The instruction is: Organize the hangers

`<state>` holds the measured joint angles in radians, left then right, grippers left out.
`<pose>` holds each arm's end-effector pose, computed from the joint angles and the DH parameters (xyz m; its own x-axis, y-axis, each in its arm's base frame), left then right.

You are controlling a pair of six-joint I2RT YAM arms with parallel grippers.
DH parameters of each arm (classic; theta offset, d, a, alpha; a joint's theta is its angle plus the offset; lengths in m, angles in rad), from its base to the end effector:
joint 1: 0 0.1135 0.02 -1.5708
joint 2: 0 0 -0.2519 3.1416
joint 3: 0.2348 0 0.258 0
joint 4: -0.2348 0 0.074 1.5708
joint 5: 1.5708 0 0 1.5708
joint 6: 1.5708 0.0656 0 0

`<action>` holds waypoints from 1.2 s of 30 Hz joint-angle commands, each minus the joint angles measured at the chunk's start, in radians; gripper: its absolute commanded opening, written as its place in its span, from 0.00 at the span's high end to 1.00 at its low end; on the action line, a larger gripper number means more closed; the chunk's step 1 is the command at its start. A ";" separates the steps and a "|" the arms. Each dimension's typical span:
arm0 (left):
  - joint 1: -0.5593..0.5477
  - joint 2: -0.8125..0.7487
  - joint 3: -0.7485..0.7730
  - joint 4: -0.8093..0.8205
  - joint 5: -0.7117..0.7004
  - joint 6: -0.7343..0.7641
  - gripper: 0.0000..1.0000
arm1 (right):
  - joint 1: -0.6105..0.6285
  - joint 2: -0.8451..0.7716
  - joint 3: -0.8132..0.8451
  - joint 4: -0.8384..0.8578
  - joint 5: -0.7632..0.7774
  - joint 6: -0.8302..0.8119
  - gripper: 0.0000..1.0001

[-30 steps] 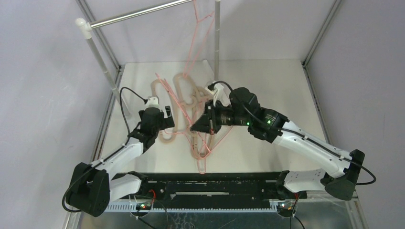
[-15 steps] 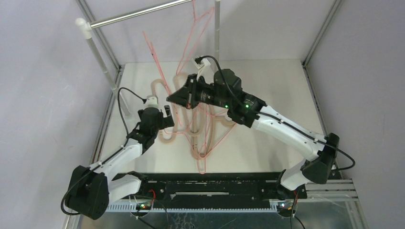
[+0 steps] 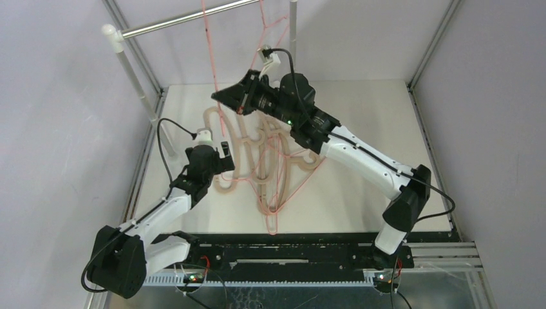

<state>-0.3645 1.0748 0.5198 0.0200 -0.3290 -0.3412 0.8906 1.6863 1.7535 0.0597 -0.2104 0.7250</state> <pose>0.2524 -0.0736 0.1845 -0.4749 -0.1577 -0.8658 -0.0862 0.9874 -0.1326 0.2613 0.3448 0.4579 -0.5310 0.3747 -0.7600 -0.7194 0.2746 0.6380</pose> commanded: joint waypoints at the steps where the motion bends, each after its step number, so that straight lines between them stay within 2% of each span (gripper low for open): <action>1: -0.002 -0.032 -0.012 0.023 0.011 -0.008 0.00 | -0.026 0.059 0.111 0.095 0.038 0.030 1.00; 7: -0.003 -0.033 -0.011 0.024 0.018 -0.010 0.01 | -0.067 0.145 0.175 0.100 0.036 0.069 1.00; 13: -0.004 -0.024 -0.012 0.030 0.022 -0.012 0.01 | -0.099 0.176 0.166 0.105 0.050 0.093 1.00; 36: -0.003 -0.005 -0.007 0.035 0.026 -0.012 0.00 | -0.265 0.028 -0.081 0.131 0.160 0.147 1.00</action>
<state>-0.3645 1.0733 0.5198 0.0208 -0.3073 -0.3416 0.6487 1.7721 1.6890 0.1417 -0.0780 0.8444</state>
